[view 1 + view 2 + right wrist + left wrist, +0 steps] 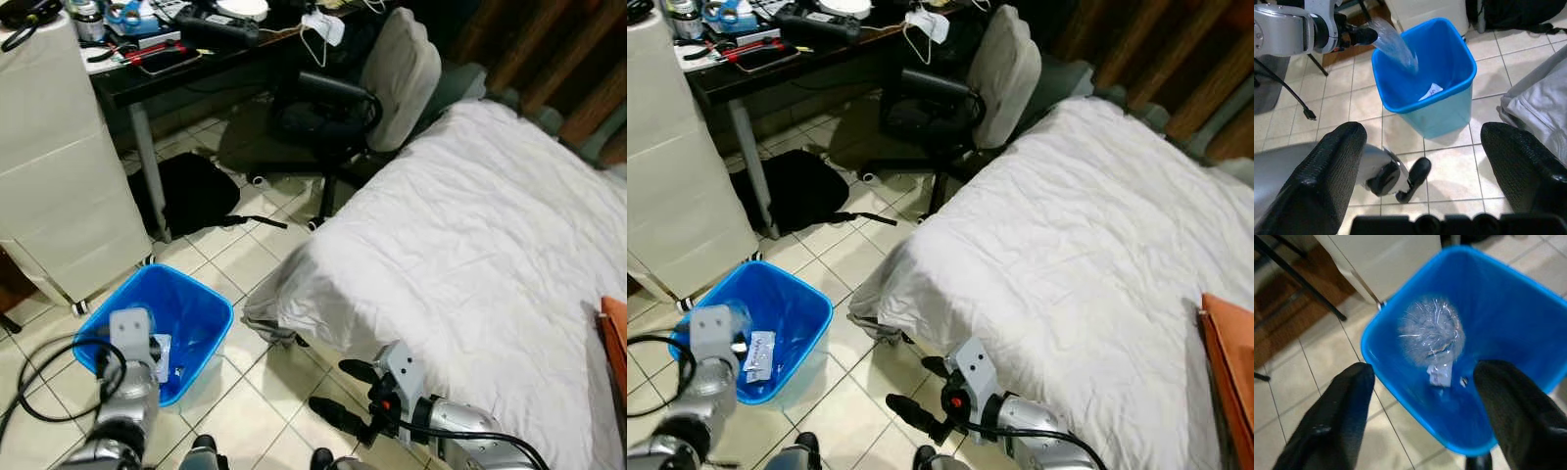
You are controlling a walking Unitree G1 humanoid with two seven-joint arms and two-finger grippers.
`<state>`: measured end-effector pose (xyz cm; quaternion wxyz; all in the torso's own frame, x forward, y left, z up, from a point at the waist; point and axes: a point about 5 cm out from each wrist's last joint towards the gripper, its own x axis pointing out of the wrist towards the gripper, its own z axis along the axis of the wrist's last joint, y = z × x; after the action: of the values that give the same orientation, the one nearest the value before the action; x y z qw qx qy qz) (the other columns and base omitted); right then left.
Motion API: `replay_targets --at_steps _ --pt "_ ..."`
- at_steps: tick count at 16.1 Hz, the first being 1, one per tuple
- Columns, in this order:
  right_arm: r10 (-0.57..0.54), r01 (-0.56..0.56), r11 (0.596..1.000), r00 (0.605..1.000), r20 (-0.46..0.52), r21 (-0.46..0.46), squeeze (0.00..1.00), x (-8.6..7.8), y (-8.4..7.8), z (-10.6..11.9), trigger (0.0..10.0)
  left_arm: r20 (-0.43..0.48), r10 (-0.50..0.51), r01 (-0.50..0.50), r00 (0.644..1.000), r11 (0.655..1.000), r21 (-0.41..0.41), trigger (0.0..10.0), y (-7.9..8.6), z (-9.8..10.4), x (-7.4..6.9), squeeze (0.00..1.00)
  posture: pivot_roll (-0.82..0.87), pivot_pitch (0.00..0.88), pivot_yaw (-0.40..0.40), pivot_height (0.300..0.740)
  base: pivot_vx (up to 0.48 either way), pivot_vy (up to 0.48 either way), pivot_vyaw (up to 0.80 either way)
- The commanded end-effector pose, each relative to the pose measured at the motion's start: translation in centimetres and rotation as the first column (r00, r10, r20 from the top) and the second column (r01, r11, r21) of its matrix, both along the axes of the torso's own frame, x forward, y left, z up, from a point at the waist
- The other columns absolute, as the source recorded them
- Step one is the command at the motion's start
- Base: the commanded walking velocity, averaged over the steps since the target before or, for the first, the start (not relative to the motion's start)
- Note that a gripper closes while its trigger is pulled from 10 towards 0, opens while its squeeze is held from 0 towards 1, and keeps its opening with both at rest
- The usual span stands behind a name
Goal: Clean up the room
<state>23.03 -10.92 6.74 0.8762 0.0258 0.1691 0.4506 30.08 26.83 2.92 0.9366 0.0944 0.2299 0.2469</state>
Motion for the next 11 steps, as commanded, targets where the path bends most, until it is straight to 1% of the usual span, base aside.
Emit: replay_targets --at_steps 1,2,3,4,5,6,7,8,9,10,11 --pt "-0.037 0.037 0.999 0.999 -0.007 -0.009 0.00 -0.2 -0.9 0.1 10.0 -0.044 -0.015 0.015 0.999 1.000 0.007 10.0 -0.1 -0.9 -0.7 1.00 -0.18 0.320 -0.188 0.740 0.000 0.000 0.00" --pt "-0.057 0.057 0.998 0.998 -0.004 -0.005 0.00 -0.2 -1.1 0.3 10.0 -0.036 -0.040 0.040 0.999 0.999 0.016 10.0 -0.2 -0.7 -0.5 1.00 -0.18 0.313 -0.183 0.740 0.000 0.000 0.00" --pt "-0.095 0.095 0.995 0.995 0.014 0.000 0.00 0.3 -1.3 0.5 10.0 -0.012 -0.073 0.073 0.997 0.997 0.019 10.0 -0.4 -0.2 0.0 0.00 -0.16 0.283 -0.160 0.740 0.000 0.000 0.00" --pt "-0.129 0.129 0.992 0.991 0.021 0.016 0.00 0.7 -1.5 0.7 10.0 0.032 -0.108 0.107 0.994 0.994 0.032 10.0 -0.7 0.4 0.5 0.00 -0.14 0.252 -0.138 0.740 0.000 0.000 0.00" --pt "-0.176 0.175 0.984 0.984 0.033 0.040 0.00 1.2 -1.8 0.9 10.0 0.112 -0.160 0.157 0.981 0.987 0.036 10.0 -1.2 1.2 1.0 0.00 -0.11 0.219 -0.115 0.740 0.000 0.000 0.00" --pt "-0.197 0.195 0.980 0.980 0.034 0.049 0.00 1.6 -1.9 0.9 10.0 0.143 -0.181 0.178 0.973 0.983 0.031 10.0 -1.4 1.5 1.2 0.00 -0.10 0.207 -0.108 0.740 0.000 0.000 0.00" --pt "-0.276 0.269 0.959 0.958 0.077 0.086 0.00 2.2 -2.4 1.6 10.0 0.259 -0.255 0.256 0.932 0.966 0.030 10.0 -2.5 2.5 1.2 0.00 -0.06 0.166 -0.083 0.740 0.000 0.000 0.00" --pt "-0.386 0.371 0.920 0.914 0.128 0.121 0.00 3.0 -3.3 2.2 10.0 0.355 -0.350 0.357 0.867 0.933 0.048 10.0 -4.5 3.6 0.4 0.00 0.00 0.108 -0.056 0.740 0.000 0.000 0.00" --pt "-0.455 0.436 0.888 0.877 0.151 0.143 0.00 3.5 -3.9 2.3 10.0 0.402 -0.411 0.428 0.818 0.902 0.053 10.0 -6.3 4.4 -0.4 0.00 0.03 0.063 -0.039 0.740 0.000 0.000 0.00" --pt "-0.478 0.457 0.877 0.863 0.162 0.148 0.00 3.8 -4.0 2.3 10.0 0.417 -0.433 0.456 0.799 0.889 0.049 10.0 -7.0 4.7 -0.7 0.00 0.03 0.048 -0.034 0.740 0.000 0.000 0.00" --pt "-0.524 0.500 0.851 0.831 0.189 0.160 0.00 4.3 -4.5 2.3 10.0 0.460 -0.486 0.523 0.743 0.851 0.053 10.0 -9.0 5.6 -1.5 0.00 0.06 0.000 -0.022 0.740 0.000 0.000 0.00"
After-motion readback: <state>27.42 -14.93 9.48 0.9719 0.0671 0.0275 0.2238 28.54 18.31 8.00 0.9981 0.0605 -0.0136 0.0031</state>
